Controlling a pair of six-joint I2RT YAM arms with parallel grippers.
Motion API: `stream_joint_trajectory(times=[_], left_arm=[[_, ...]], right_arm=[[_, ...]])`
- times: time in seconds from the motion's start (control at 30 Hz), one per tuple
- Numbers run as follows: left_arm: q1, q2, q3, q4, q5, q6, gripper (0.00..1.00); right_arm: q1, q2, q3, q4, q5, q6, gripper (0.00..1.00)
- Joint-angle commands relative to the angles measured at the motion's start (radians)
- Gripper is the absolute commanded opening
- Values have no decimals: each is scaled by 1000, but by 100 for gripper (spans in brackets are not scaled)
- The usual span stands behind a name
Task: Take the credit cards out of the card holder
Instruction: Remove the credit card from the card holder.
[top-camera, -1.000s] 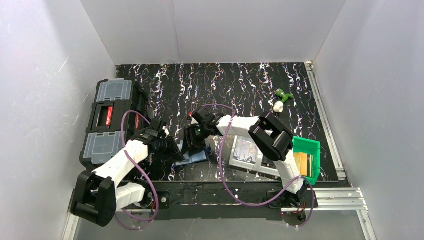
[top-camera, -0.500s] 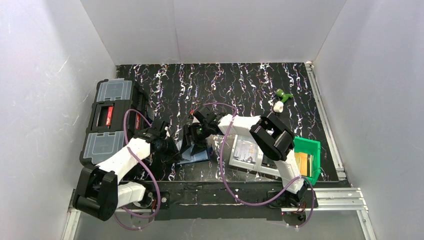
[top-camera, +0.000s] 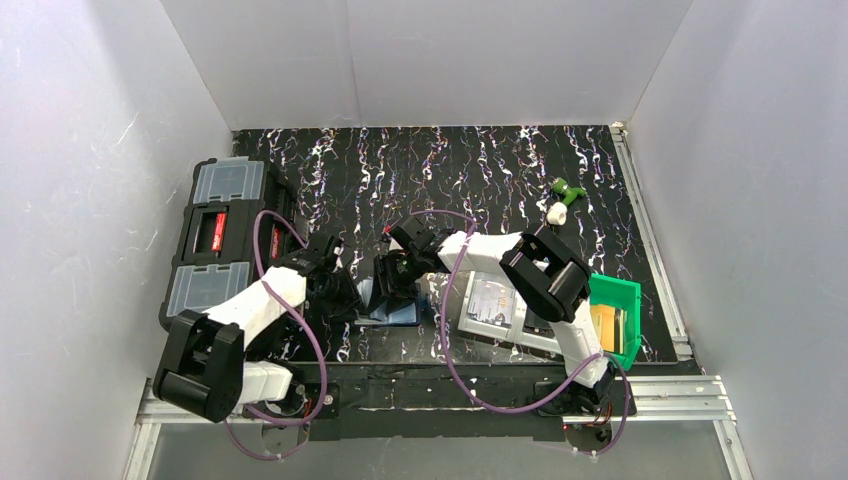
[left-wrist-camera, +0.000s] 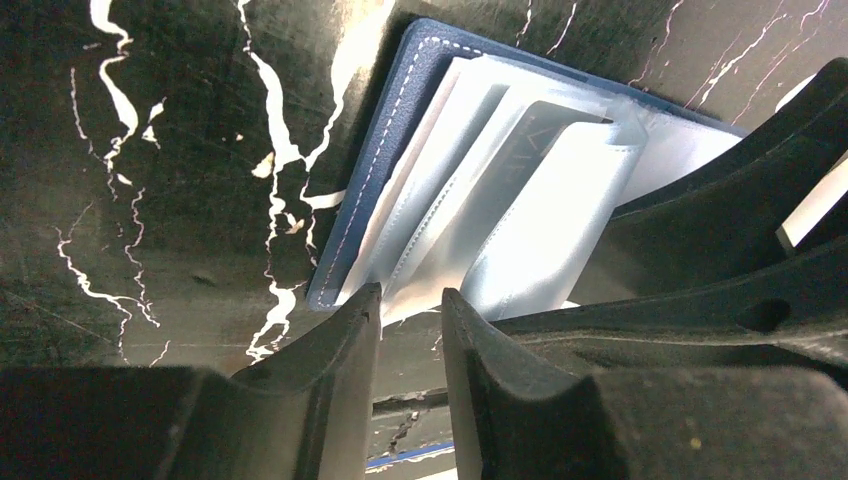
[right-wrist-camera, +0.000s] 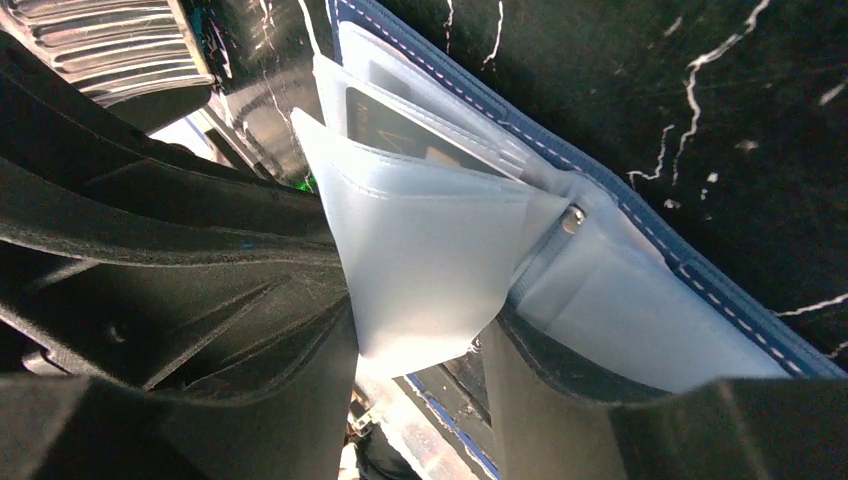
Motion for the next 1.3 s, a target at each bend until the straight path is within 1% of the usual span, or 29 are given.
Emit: stream_joint_trajectory(times=[0.0,0.23,0.3,0.43,0.57,0.7,0.87,1.0,1.13,1.27], left_arm=[[-10,25,49,11,2,20,28],[-33,60,77,-22,16,40,31],[-39,67,84,-35,14,47,33],[-49,69,89,-53,29,48,37],[-54,42,99,-88,13,45,39],[-55,-3,127,-160,-34,48,39],[-55,-87,163,-264,-101,56,41],[-54,-137,186,-316,-121,64,42],[-54,-112,190,-294,-111,72,39],[-54,16,200,-219,-102,81,25]], right_arm=[[-1,-33,-18,-10,3,-3,53],[-7,-41,-30,-6,8,-1,46],[-8,-45,-32,-6,9,-1,44],[-11,-45,-36,-5,12,0,28],[-12,-45,-40,-5,12,0,20],[-17,-46,-46,-3,12,0,14],[-25,-47,-61,10,1,1,10],[-25,-44,-65,22,-13,1,9],[-27,-45,-75,51,-35,6,9],[-28,-55,-94,104,-71,14,9]])
